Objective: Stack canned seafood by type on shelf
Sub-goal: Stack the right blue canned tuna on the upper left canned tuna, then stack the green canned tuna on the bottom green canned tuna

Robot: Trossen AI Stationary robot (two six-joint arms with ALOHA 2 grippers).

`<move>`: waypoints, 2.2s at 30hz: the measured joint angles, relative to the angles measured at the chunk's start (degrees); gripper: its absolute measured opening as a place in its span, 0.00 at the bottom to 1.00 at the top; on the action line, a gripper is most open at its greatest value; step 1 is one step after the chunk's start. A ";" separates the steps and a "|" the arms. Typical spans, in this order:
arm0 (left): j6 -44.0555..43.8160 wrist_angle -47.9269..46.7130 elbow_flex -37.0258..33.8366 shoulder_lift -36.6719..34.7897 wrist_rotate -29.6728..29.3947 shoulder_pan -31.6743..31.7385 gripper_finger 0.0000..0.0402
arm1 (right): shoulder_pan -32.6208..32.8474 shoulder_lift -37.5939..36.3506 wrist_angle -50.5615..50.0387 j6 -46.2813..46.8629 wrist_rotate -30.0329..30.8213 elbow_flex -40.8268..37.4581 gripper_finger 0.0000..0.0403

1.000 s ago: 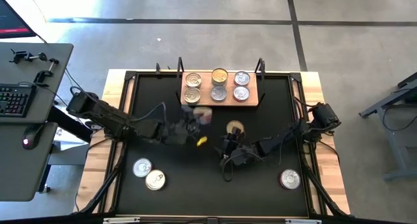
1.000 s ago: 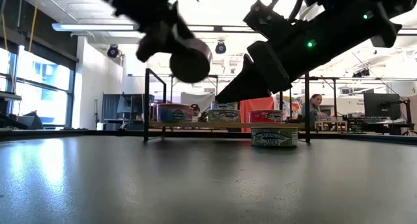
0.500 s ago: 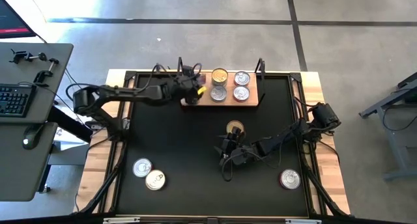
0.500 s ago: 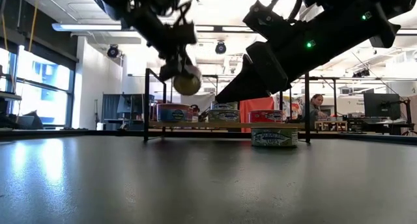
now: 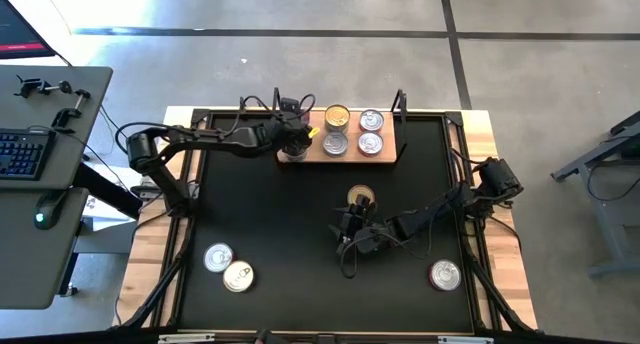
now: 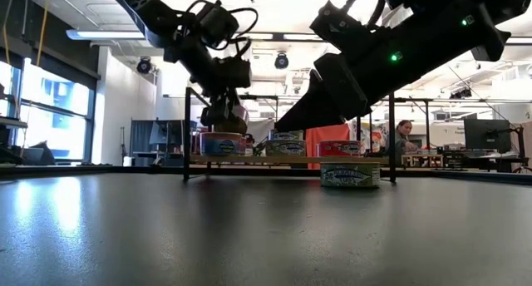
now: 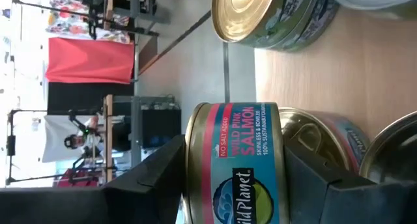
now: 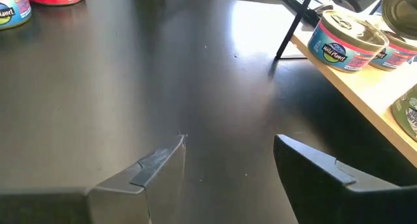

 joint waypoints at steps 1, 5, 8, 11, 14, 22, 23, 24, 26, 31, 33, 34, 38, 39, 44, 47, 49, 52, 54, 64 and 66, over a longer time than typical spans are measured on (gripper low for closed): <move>0.00 -0.01 0.00 0.04 -0.26 -0.13 0.47 | 0.00 0.00 0.00 -0.02 0.00 -0.01 0.56; 0.60 -0.44 0.00 0.07 -0.33 -0.29 0.51 | 0.00 0.00 0.00 -0.02 -0.04 -0.01 0.56; 0.64 -0.92 0.00 0.07 0.09 -0.29 0.57 | 0.00 0.00 0.00 0.02 -0.04 -0.01 0.56; 0.61 -2.65 -0.11 0.29 1.49 -0.29 0.63 | 0.00 0.00 0.00 0.00 -0.04 -0.01 0.56; -0.39 -4.12 -0.09 0.26 3.34 -0.29 0.67 | 0.00 0.02 0.00 0.00 -0.04 -0.01 0.56; -1.36 -4.91 -0.09 0.05 5.91 -0.22 0.72 | 0.00 0.02 0.00 0.00 -0.04 -0.01 0.56; -1.36 -4.90 -0.09 0.05 5.90 -0.22 0.72 | 0.00 0.02 0.00 0.02 -0.04 -0.01 0.56; -1.39 -4.87 -0.09 0.05 5.90 -0.22 0.73 | 0.00 0.02 0.02 0.01 -0.04 -0.01 0.56; -1.72 -4.87 -0.09 0.00 6.31 -0.22 0.73 | 0.00 0.02 0.01 0.00 -0.04 -0.01 0.56; -3.41 -4.82 -0.07 0.00 7.34 0.35 0.73 | 0.00 0.02 0.00 0.13 -0.04 -0.01 0.56; -3.43 -4.77 -0.07 0.00 7.32 0.52 0.73 | 0.00 0.02 0.01 0.13 -0.04 -0.01 0.56; -3.45 -4.63 -0.07 0.00 7.32 0.54 0.73 | 0.00 0.02 0.02 0.13 -0.04 -0.01 0.56; -3.43 -1.78 -0.07 0.00 7.28 -0.48 0.73 | -0.02 0.04 0.07 0.17 0.35 -0.01 0.56; -3.44 -0.84 -0.07 0.00 7.29 -0.93 0.73 | -0.02 0.04 0.36 0.15 0.55 -0.01 0.56; -5.96 3.28 -0.04 -1.91 9.36 -3.27 0.73 | -0.02 0.04 2.08 -2.26 -0.40 -0.01 0.56; -10.03 4.52 -0.02 -4.47 12.20 -5.12 0.73 | -0.01 -1.03 1.20 -3.96 -0.34 -0.01 0.56; -14.55 4.12 -0.02 -6.70 13.55 -6.88 0.73 | 0.07 -3.26 -0.33 -4.20 -0.40 -0.01 0.56; -24.21 0.10 -0.02 -10.74 19.91 -10.20 0.73 | 1.18 -8.03 -5.63 -3.58 -1.10 -0.01 0.56; -29.99 -1.93 -0.55 -13.19 27.54 -12.96 0.73 | 2.20 -11.65 -11.46 -2.71 -3.60 -0.01 0.56; -40.00 -0.02 -8.04 -19.64 20.89 -35.03 0.73 | 9.36 -28.54 -36.70 13.54 -7.44 -0.01 0.56; -42.08 0.28 -9.03 -19.89 17.02 -39.57 0.73 | 10.17 -29.42 -37.19 16.01 -5.32 -0.01 0.56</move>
